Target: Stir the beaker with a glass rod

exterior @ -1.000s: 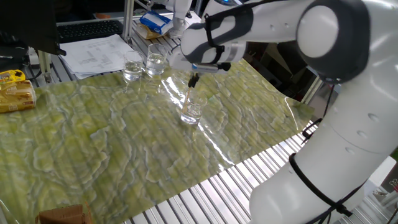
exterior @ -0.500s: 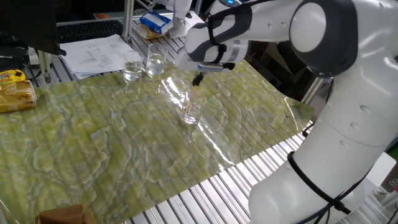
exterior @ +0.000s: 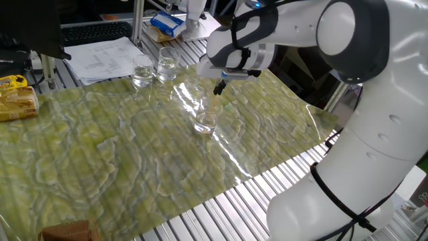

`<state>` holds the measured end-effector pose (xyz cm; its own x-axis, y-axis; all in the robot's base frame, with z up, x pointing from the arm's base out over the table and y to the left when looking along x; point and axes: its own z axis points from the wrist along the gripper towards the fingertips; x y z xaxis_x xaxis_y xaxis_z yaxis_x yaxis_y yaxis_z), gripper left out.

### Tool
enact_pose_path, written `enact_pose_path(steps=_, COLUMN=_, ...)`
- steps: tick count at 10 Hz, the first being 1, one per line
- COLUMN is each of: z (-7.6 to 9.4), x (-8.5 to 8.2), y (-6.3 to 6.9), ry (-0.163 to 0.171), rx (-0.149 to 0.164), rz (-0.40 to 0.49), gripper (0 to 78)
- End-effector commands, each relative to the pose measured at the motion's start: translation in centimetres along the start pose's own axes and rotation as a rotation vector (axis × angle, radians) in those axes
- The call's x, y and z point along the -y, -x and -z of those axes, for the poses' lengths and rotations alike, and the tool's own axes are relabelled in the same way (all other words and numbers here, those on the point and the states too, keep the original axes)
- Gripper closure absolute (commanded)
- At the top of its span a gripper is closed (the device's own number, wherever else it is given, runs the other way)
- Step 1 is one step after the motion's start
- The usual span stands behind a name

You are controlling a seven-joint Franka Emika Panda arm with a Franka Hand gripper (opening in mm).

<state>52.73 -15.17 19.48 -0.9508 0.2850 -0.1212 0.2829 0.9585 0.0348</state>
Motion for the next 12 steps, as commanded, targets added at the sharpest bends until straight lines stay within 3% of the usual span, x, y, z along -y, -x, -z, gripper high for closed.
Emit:
enact_pose_path(steps=1, z=1.54, x=-1.0, y=-3.17, ry=-0.005, rx=-0.043, rz=-0.034, gripper=76.5)
enact_pose_path(steps=9, z=1.59, x=-1.36, y=-3.45, ry=-0.022, rx=-0.038, rz=-0.059, gripper=76.5)
enact_pose_path(steps=10, z=1.59, x=-1.36, y=-3.45, ry=-0.022, rx=-0.038, rz=-0.059, gripper=0.1)
enact_pose_path(steps=12, z=1.59, x=-1.36, y=-3.45, ry=-0.022, rx=-0.038, rz=-0.059, gripper=0.1)
